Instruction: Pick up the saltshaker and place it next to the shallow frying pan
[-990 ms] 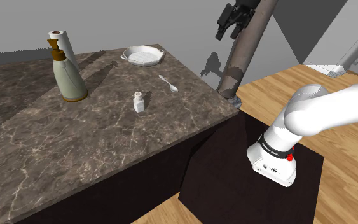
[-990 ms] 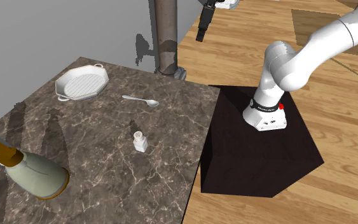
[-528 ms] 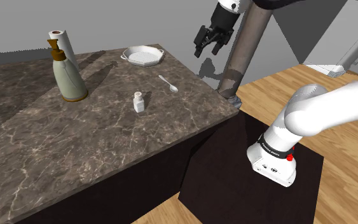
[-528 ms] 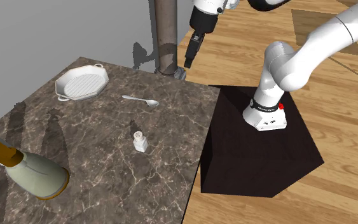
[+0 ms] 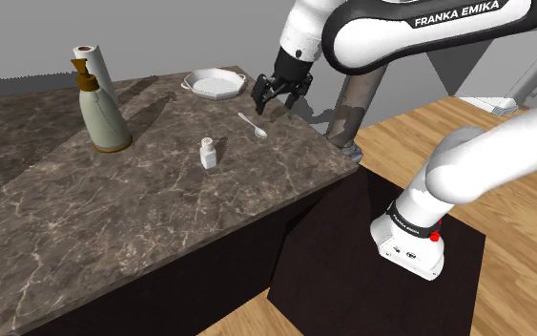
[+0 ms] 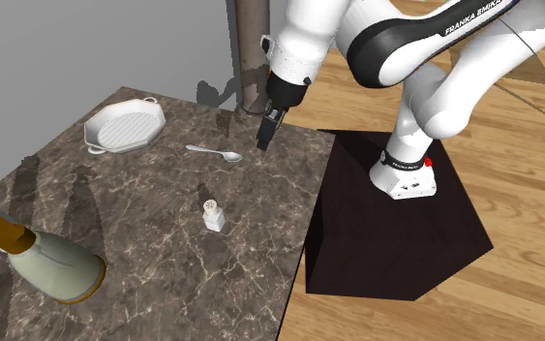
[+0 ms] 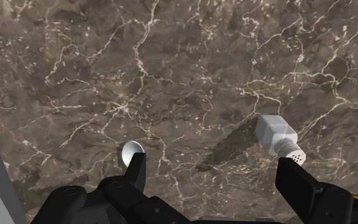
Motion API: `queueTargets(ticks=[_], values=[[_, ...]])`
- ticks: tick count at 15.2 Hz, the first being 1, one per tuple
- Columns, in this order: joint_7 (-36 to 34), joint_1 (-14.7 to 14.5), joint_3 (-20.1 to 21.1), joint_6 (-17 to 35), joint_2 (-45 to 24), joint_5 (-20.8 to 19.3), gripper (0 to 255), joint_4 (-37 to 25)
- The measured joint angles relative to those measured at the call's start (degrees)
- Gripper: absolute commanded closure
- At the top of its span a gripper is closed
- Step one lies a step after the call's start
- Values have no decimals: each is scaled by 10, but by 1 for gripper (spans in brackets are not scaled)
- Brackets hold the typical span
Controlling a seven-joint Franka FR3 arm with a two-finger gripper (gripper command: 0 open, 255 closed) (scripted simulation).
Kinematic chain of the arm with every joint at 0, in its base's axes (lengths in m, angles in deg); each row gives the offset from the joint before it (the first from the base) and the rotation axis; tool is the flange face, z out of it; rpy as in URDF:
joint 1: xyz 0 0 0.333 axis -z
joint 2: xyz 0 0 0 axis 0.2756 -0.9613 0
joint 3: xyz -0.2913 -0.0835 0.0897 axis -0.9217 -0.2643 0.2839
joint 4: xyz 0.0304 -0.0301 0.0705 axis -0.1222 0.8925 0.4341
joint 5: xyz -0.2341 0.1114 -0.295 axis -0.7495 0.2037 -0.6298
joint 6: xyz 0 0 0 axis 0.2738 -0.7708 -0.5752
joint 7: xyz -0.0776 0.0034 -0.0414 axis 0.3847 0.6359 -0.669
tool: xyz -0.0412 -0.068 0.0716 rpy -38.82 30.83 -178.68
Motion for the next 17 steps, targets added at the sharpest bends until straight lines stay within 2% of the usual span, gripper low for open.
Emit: queueTargets(ticks=[4, 8, 10, 12, 15, 17], values=[[-80, 28, 66, 56, -75, -38, 0, -24], [-185, 73, 140, 112, -167, -117, 0, -51], [-251, 98, 175, 125, -223, -180, 0, -79], [-331, 114, 204, 129, -289, -264, 0, -111], [-441, 101, 210, 111, -386, -387, 0, -169], [-487, 81, 199, 103, -429, -439, 0, -195]])
